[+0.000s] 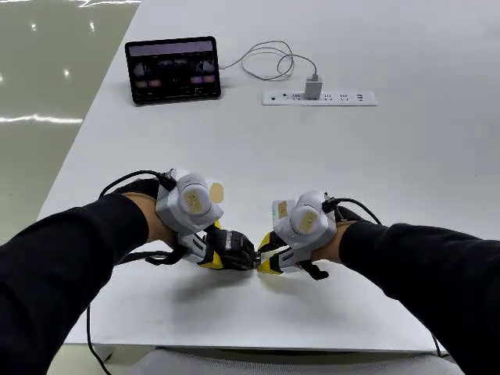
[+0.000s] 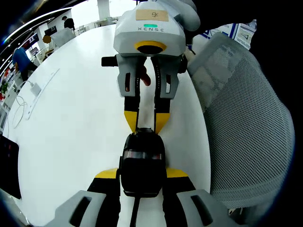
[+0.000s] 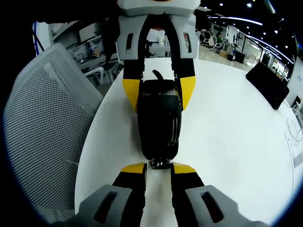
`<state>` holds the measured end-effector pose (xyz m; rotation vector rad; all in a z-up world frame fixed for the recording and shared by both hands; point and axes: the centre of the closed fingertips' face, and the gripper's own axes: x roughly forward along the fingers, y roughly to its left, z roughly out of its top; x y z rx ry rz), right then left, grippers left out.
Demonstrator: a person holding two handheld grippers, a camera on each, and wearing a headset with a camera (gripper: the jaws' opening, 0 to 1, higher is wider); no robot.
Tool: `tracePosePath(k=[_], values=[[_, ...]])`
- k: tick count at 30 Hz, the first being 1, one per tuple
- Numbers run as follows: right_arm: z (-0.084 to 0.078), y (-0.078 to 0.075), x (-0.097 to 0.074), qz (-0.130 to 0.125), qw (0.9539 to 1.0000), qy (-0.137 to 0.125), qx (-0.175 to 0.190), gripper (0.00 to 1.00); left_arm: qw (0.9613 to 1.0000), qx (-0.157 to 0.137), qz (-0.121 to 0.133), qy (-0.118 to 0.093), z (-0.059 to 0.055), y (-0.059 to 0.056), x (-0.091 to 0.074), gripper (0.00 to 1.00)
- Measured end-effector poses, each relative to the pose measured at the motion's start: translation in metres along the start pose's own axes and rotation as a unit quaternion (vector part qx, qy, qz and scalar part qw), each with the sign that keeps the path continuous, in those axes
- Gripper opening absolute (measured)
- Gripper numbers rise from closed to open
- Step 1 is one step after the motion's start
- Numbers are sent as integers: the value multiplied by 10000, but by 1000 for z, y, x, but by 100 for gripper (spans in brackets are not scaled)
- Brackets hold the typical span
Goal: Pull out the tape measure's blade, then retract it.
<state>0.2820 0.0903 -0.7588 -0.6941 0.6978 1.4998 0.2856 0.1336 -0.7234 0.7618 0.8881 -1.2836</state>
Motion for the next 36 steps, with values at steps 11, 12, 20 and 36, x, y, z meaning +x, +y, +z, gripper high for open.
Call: tracePosePath(k=[11, 12, 20, 36], values=[[3, -2, 1, -15, 9998, -108, -150, 10, 10000, -38, -1, -6, -1, 0, 0, 30], [3, -2, 0, -11, 9998, -114, -140, 9, 10000, -59, -3, -19, -1, 0, 0, 30], [1, -1, -2, 0, 9998, -92, -186, 8, 9999, -129, -2, -50, 0, 0, 1, 30], [-8, -1, -9, 28, 9998, -10, -188, 8, 9996, -232, -10, -162, 0, -2, 1, 30]])
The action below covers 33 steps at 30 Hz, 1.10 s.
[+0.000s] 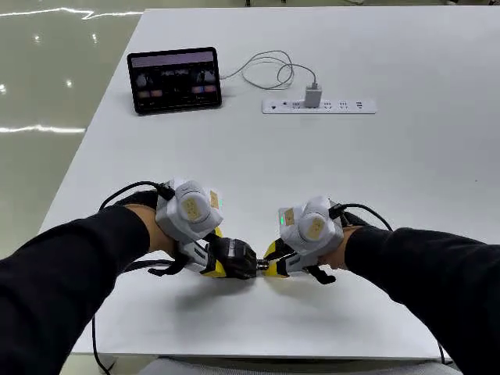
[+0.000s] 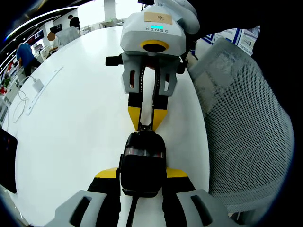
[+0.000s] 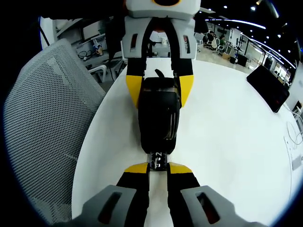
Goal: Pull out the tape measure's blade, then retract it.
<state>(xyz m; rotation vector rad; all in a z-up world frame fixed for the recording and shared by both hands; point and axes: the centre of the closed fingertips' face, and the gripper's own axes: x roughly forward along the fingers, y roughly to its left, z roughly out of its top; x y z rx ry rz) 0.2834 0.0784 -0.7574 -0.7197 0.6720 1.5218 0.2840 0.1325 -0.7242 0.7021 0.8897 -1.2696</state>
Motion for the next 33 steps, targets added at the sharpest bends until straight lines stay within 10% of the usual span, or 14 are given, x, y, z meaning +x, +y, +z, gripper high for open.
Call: tracePosePath(k=[33], values=[[-1, 0, -1, -2, 9997, 43, 228, 13, 10000, -44, 17, -54, 1, 0, 0, 30]])
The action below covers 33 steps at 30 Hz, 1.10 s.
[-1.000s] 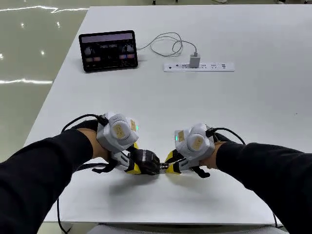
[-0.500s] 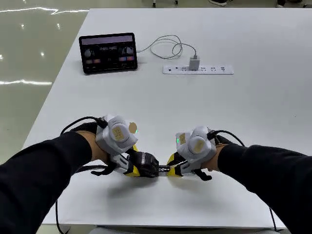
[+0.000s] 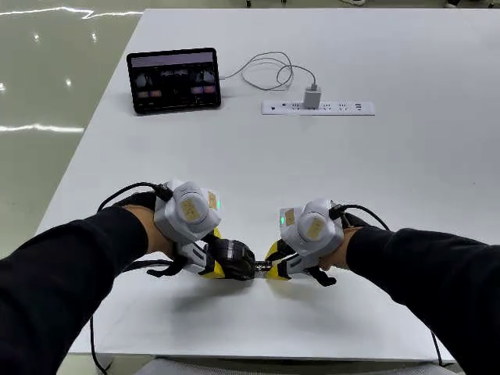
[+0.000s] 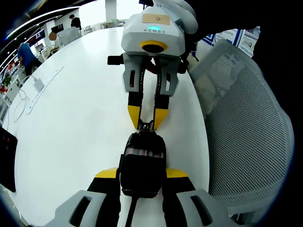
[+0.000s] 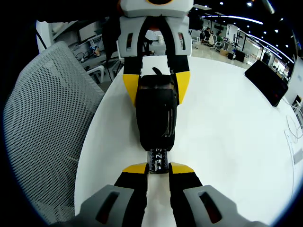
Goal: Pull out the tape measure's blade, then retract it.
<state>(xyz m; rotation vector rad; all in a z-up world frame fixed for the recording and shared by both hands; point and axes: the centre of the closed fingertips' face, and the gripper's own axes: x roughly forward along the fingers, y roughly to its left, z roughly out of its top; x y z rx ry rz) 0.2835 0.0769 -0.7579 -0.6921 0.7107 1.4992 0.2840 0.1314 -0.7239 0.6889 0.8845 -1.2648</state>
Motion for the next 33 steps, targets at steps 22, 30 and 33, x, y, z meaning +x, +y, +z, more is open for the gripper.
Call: tracePosePath(k=[22, 30, 33], values=[[0, 0, 2, 41, 9998, -182, 71, 10, 10000, -42, 18, 3, -1, 0, -1, 29], [-1, 0, 1, 70, 9997, -206, 104, 10, 10000, -59, 20, -7, -1, 0, -1, 29], [-3, 0, 0, 67, 9997, -207, 117, 10, 10000, -71, 16, -8, -1, 0, -1, 29]])
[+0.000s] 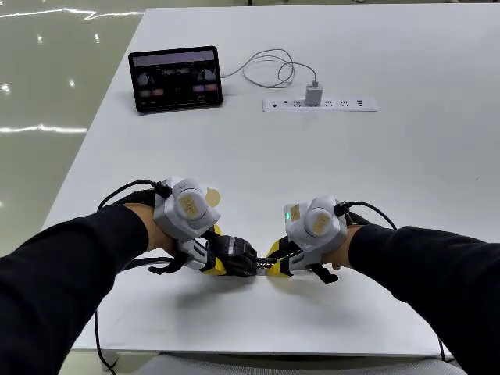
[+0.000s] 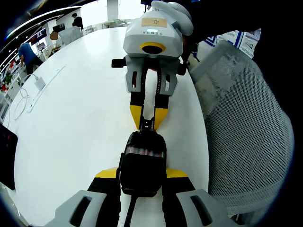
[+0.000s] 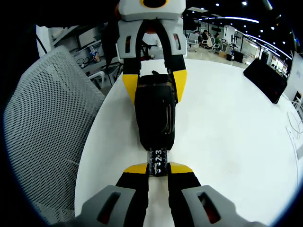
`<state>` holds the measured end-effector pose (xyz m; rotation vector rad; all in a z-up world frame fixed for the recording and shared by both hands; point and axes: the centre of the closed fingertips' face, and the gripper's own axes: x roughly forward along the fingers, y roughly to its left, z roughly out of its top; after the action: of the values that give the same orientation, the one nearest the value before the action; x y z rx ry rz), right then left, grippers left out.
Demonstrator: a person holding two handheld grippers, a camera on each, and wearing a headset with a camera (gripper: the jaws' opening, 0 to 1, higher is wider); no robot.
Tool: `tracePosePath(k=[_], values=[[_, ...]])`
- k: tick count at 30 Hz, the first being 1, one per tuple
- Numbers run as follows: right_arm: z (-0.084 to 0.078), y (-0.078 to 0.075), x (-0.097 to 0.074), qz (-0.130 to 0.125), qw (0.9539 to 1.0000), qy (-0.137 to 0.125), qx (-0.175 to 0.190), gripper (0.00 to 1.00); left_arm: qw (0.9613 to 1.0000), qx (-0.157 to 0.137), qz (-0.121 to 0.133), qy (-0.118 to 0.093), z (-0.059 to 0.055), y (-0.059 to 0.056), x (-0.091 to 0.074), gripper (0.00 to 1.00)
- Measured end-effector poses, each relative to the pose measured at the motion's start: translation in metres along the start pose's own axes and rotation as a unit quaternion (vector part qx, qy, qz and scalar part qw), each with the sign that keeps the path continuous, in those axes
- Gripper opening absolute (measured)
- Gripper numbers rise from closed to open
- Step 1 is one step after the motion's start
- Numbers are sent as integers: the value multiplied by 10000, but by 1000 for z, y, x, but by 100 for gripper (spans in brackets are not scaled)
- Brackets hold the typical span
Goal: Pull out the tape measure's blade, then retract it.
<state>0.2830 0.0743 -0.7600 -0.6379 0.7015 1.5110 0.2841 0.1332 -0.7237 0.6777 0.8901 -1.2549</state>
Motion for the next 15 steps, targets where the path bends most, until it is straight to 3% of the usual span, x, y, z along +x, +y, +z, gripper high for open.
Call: tracePosePath(k=[5, 6, 7, 15], values=[[-1, 0, -1, -4, 10000, 2, -7, 10, 10000, -61, -14, 25, -2, -1, 0, 28], [-2, -1, -2, -33, 10000, 3, -13, 10, 9999, 145, -20, 51, -3, -1, 0, 28], [-3, -1, -2, -31, 10000, 19, 3, 10, 10000, 5, -24, 59, -4, -3, -1, 28], [-5, -2, -4, -31, 10000, 47, 24, 10, 9999, 100, 44, 8, -3, -1, -1, 27]])
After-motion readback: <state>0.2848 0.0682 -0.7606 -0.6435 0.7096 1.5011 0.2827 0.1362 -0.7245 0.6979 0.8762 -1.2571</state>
